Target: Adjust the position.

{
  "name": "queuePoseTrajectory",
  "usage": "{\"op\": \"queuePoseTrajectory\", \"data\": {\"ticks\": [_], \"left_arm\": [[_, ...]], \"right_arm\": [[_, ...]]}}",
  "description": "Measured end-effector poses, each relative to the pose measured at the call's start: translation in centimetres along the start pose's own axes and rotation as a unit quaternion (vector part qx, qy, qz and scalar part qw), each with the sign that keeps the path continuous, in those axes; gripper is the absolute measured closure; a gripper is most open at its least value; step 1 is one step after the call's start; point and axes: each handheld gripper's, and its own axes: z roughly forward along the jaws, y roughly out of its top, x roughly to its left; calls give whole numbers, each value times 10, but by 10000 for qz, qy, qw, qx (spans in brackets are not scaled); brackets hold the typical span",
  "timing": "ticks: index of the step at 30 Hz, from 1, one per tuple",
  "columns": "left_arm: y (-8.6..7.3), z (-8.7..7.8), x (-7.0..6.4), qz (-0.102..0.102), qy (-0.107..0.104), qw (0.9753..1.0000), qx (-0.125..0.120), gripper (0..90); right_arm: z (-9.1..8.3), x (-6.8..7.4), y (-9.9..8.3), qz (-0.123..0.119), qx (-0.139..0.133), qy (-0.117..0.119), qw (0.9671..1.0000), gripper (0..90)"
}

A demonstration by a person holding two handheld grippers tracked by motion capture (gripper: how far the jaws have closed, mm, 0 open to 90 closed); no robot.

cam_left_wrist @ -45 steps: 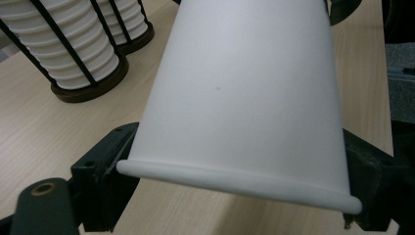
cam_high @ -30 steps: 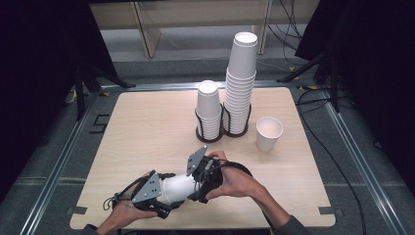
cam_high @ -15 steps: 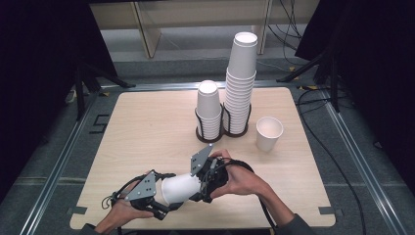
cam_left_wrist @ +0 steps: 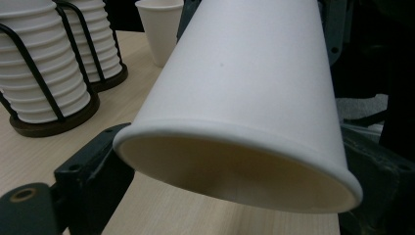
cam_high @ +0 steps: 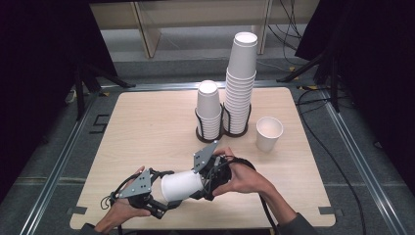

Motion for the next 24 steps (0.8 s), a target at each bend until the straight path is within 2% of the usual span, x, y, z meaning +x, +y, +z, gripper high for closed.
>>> {"op": "queuePoseTrajectory", "data": {"ticks": [1,2,4,5,6,7,8,9,10,11,13,14,15,16,19,24], "left_arm": [[0,0,1,-34,-44,9999,-145,84],[1,-2,2,-3,-51,9999,-136,84],[2,-5,3,3,25,9999,-149,87],[2,-4,4,-69,18,9996,-288,84],[2,-6,4,-126,64,9996,-256,87],[2,-7,5,-135,72,9994,-305,104],[2,-7,5,-142,54,9990,-425,140],[3,-10,6,-84,125,9993,-345,146],[3,-9,5,-140,119,9985,-509,131],[3,-10,5,-115,169,9984,-526,143],[4,-10,5,-180,196,9973,-679,143],[4,-11,5,-230,270,9974,-626,143],[5,-11,6,-315,284,9967,-687,141],[5,-11,6,-347,294,9963,-726,142],[5,-10,6,-395,357,9957,-763,142],[7,-9,4,-513,162,9942,-931,141]], "right_arm": [[-1,-2,0,-87,-85,46,9999,246],[-3,-2,-1,-90,-133,26,9999,246],[-8,-1,-2,107,-122,-14,9999,246],[-11,-4,-3,-38,-263,-36,9996,245],[-15,-1,-4,275,-211,-47,9994,245],[-18,-6,-5,40,-337,-158,9993,245],[-23,-5,-6,371,-335,-199,9986,245],[-28,-11,-8,160,-503,-236,9983,245],[-32,-12,-10,314,-640,-180,9973,244],[-36,-14,-12,390,-746,-208,9962,244],[-42,-18,-16,441,-989,-208,9939,243],[-43,-19,-17,475,-1058,-175,9931,243],[-44,-20,-18,466,-1145,-148,9922,243],[-44,-21,-19,418,-1241,-185,9912,242],[-42,-21,-19,475,-1347,-33,9897,241],[-36,-20,-16,349,-1431,122,9890,241]]}}
